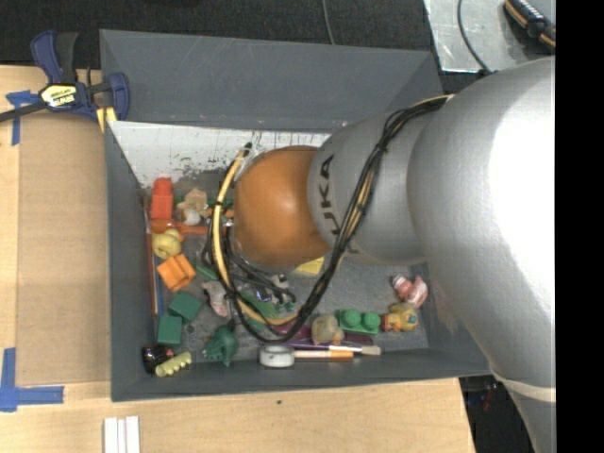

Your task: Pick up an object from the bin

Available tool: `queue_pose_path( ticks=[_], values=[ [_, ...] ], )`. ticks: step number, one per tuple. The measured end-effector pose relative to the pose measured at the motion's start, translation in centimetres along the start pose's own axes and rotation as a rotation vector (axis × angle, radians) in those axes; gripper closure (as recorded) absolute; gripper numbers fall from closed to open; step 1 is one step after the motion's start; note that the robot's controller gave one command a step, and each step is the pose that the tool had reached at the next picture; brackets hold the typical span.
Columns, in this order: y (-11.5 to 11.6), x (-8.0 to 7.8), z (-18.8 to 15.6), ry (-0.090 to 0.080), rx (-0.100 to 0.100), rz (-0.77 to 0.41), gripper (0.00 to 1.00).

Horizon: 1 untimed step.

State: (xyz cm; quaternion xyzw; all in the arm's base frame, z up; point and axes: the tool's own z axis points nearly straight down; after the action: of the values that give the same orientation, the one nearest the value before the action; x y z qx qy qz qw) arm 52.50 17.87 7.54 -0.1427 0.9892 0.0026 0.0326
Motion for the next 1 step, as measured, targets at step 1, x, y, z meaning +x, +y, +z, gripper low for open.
queue_pose_path(
  ticks=[1],
  values=[
    [4.39, -1.54, 0.45, 0.008, 0.016, -0.011, 1.0]
  ],
)
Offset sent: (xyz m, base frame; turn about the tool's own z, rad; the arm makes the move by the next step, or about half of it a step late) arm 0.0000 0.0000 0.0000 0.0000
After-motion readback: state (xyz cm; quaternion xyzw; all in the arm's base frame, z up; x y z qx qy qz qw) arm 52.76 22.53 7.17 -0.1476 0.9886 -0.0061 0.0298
